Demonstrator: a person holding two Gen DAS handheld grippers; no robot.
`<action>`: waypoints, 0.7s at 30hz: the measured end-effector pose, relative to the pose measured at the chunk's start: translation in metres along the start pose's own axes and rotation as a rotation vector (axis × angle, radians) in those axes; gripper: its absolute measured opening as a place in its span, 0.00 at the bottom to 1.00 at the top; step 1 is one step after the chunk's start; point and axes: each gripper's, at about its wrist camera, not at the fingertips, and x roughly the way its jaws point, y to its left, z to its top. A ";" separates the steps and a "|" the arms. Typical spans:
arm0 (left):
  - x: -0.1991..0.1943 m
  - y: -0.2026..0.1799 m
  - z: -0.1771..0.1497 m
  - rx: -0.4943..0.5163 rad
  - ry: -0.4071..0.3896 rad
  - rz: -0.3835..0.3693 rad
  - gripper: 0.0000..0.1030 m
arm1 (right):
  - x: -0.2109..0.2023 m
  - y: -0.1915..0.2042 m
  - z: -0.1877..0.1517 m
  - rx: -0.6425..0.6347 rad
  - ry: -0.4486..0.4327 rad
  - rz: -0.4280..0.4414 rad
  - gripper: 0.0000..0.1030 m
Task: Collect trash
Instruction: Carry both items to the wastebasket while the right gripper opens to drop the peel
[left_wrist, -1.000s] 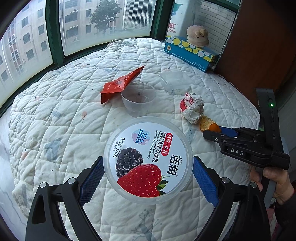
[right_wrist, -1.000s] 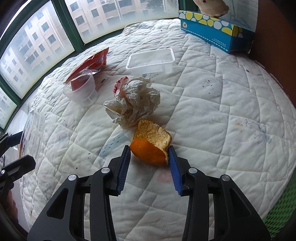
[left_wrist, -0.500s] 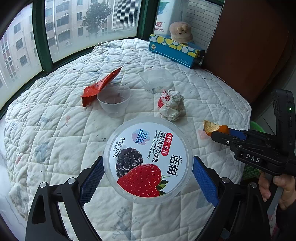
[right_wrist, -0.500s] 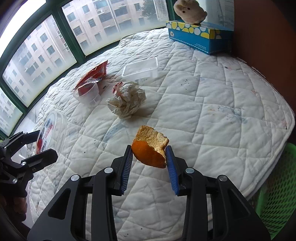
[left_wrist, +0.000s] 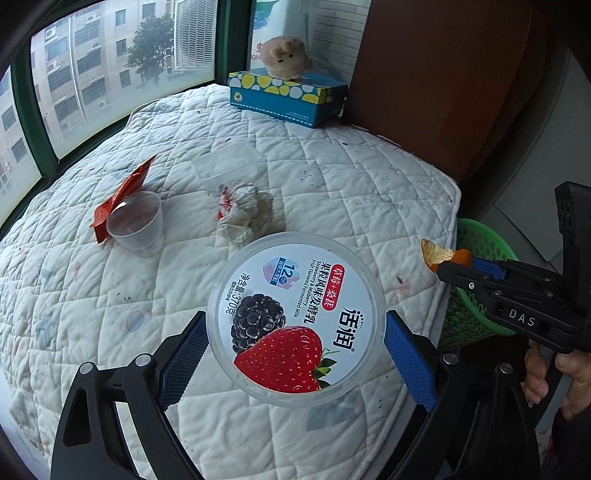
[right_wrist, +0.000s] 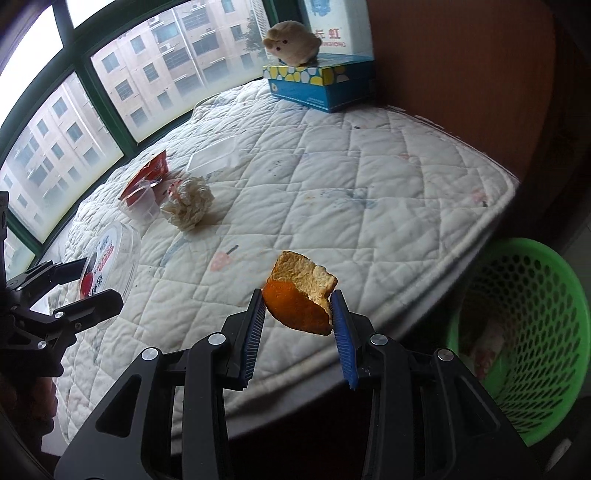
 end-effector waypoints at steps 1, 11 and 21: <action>0.001 -0.006 0.001 0.009 0.000 -0.006 0.87 | -0.003 -0.007 -0.003 0.011 -0.004 -0.011 0.36; 0.012 -0.075 0.015 0.103 0.013 -0.076 0.87 | -0.042 -0.094 -0.031 0.154 -0.035 -0.133 0.36; 0.024 -0.138 0.027 0.191 0.029 -0.135 0.87 | -0.064 -0.178 -0.056 0.277 -0.018 -0.268 0.39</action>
